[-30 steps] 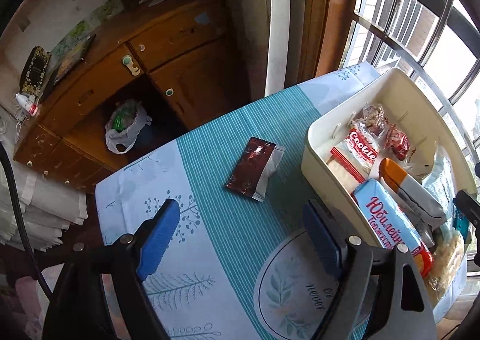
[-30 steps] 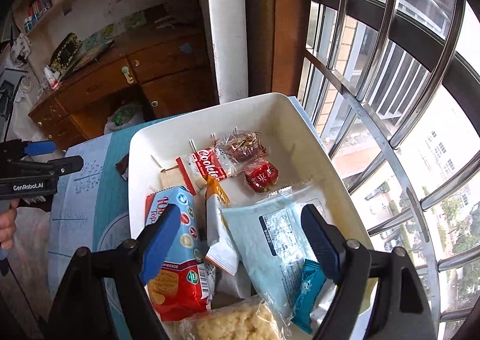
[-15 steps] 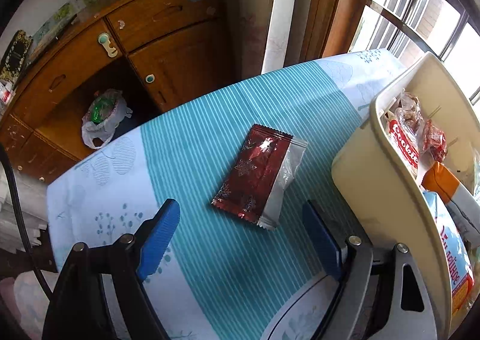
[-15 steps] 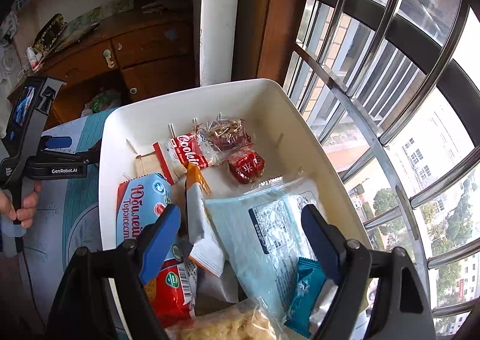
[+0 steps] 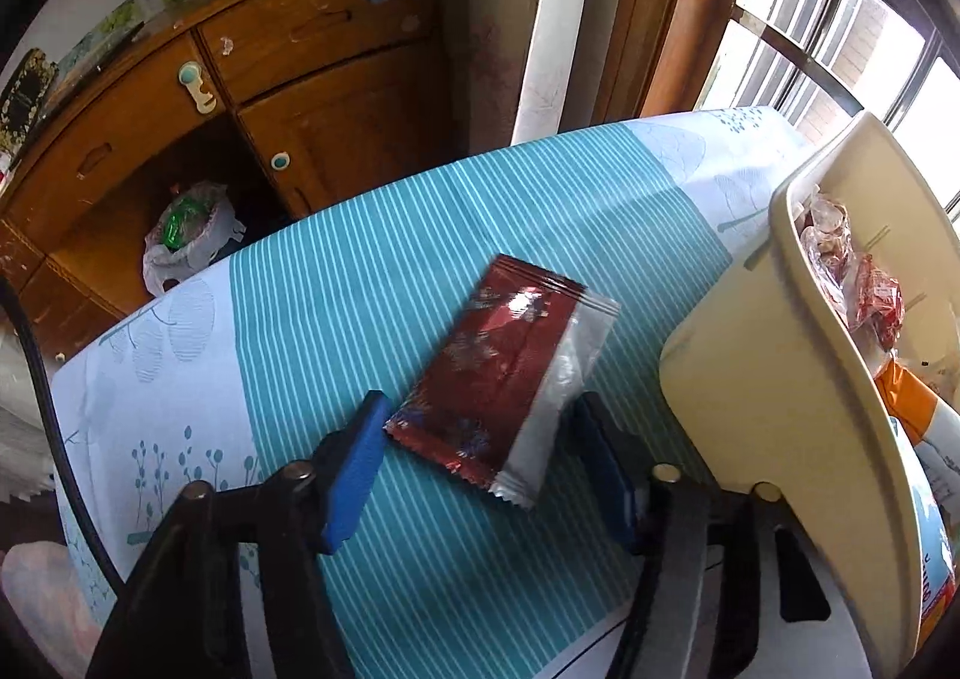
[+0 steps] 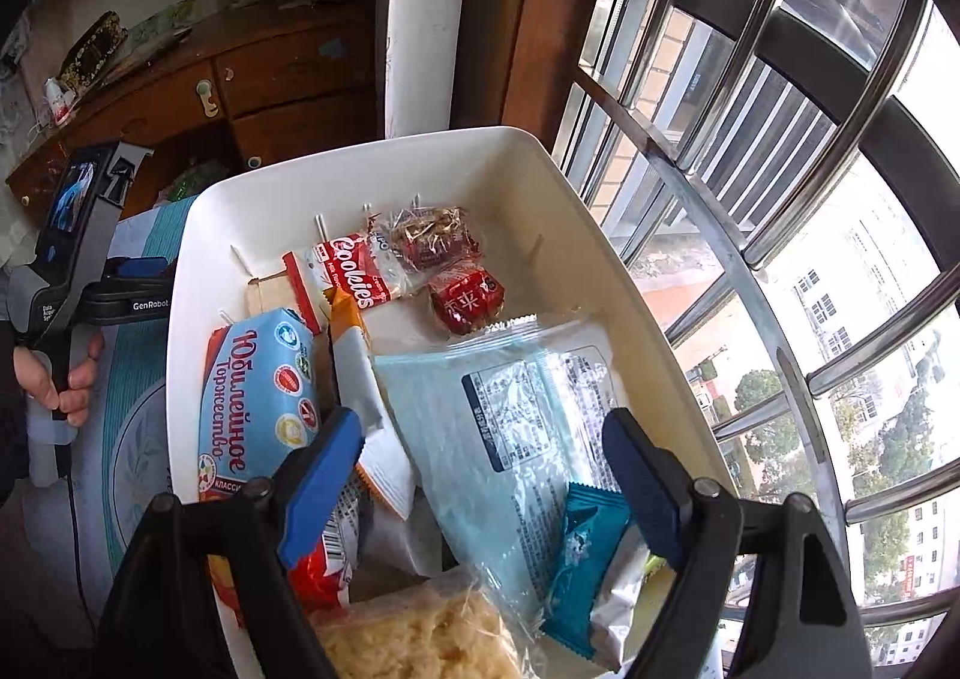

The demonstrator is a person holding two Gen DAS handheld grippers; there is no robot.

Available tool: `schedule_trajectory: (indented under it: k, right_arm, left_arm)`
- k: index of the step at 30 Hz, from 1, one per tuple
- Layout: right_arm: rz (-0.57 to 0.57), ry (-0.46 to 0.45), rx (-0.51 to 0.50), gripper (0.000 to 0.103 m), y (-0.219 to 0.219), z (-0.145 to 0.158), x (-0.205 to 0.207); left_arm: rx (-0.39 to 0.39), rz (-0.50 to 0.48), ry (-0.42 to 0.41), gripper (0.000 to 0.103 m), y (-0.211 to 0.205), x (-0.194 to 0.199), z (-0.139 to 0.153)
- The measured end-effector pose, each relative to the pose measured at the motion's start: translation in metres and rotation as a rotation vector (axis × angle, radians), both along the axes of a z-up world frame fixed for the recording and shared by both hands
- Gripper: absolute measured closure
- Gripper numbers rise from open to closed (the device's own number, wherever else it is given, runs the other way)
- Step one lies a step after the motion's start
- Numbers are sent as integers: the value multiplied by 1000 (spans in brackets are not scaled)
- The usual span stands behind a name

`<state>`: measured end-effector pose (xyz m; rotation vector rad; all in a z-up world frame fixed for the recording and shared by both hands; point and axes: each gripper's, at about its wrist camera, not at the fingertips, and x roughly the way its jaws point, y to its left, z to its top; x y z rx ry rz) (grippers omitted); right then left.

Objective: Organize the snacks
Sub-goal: 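Move the left tool to the dark red wrapper on the table, then grasp the dark red wrapper with the left gripper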

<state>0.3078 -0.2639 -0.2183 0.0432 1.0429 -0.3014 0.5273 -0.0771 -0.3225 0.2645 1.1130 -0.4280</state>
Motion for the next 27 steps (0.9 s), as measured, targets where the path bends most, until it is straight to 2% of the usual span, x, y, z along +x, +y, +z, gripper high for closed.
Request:
schedule_trajectory:
  k: [4, 10, 15, 27]
  right_arm:
    - [-20, -30, 2, 20, -3, 4, -2]
    - [-19, -37, -1, 20, -3, 7, -6]
    - [-25, -39, 8, 20, -4, 10, -9]
    - [-20, -69, 20, 20, -4, 31, -21]
  left_arm:
    - [-7, -14, -13, 53, -1, -3, 3]
    - [-12, 4, -25, 57, 0, -6, 4]
    - [3, 32, -20, 58, 3, -9, 9]
    - [-45, 134, 18, 58, 26, -37, 46]
